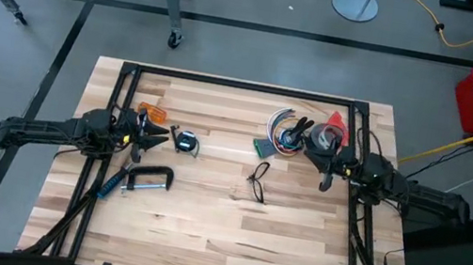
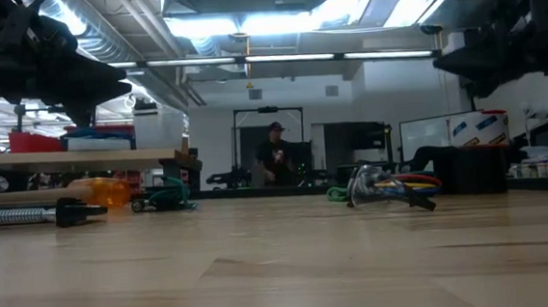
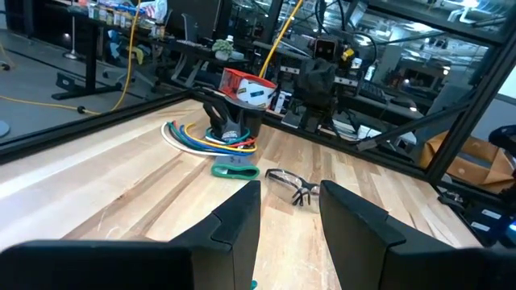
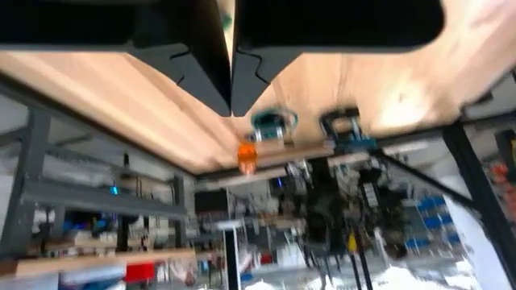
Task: Coil cords
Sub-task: Return to Home Position
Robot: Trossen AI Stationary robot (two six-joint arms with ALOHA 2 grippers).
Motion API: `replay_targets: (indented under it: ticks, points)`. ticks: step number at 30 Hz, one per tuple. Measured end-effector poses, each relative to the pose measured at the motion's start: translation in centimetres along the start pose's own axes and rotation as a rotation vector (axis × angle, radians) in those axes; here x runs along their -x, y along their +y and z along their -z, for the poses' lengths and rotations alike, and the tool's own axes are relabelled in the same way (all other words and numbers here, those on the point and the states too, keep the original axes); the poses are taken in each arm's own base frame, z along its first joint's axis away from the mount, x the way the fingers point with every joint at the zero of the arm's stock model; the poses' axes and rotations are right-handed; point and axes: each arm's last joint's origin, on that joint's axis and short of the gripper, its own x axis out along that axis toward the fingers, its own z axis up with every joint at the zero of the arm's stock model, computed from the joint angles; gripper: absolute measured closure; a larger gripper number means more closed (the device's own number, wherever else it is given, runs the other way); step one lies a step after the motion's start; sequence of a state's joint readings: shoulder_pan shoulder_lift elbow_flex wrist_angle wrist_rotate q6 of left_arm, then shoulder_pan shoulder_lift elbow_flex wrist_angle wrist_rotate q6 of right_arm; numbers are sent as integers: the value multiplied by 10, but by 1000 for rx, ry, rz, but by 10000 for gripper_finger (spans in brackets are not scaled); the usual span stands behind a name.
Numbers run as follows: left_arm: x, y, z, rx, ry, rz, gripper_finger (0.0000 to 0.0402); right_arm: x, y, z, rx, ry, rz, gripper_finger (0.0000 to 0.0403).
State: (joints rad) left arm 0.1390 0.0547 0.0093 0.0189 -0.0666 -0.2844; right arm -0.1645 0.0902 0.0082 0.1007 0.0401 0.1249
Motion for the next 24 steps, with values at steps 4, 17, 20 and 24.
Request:
replay_targets:
  ticks: [4,17,20,24]
  points:
    - [0,0,0,-2,0,0,281,0,3,7,7,66,14,379]
    - [0,0,0,30,0,0,281,0,7,-5,42,-55,-52,384]
    - [0,0,0,30,0,0,281,0,8,-7,41,-64,-66,384]
    - [0,0,0,30,0,0,281,0,8,-6,42,-45,-67,384]
